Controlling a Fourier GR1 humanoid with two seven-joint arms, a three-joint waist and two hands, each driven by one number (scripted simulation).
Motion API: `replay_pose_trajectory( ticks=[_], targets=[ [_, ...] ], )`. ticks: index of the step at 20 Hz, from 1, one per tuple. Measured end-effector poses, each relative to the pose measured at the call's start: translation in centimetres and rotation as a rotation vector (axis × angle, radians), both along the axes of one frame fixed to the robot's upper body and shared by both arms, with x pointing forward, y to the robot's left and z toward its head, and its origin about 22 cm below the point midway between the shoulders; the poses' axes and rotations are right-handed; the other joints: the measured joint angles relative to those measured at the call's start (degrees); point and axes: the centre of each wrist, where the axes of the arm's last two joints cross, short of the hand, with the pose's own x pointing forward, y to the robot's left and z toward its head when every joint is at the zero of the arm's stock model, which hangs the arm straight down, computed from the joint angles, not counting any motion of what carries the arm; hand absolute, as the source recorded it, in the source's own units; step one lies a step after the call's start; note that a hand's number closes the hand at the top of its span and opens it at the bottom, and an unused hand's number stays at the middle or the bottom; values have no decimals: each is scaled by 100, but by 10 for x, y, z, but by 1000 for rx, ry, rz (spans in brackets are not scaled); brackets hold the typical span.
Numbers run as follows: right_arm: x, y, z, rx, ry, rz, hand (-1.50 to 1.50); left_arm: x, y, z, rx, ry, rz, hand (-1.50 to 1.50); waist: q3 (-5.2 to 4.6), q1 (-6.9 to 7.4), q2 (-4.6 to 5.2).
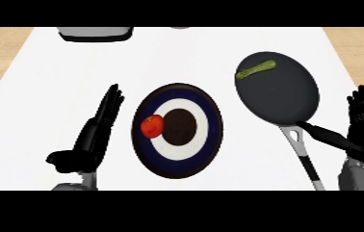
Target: Pick the squash from the plate and place it in the pan
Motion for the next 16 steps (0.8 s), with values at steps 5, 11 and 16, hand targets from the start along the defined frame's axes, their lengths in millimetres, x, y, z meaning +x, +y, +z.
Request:
replay_pose_trajectory(
  ticks=[5,11,16],
  targets=[
    [-23,6,3,-24,8,4,-150,0,-1,2,-2,-6,2,0,0,27,9],
    [-32,14,2,-50,29,11,-150,4,0,1,-3,-3,-3,0,2,41,14],
    [-47,16,4,-75,54,-9,-150,-2,3,-2,-2,0,-5,0,3,43,15]
  ],
)
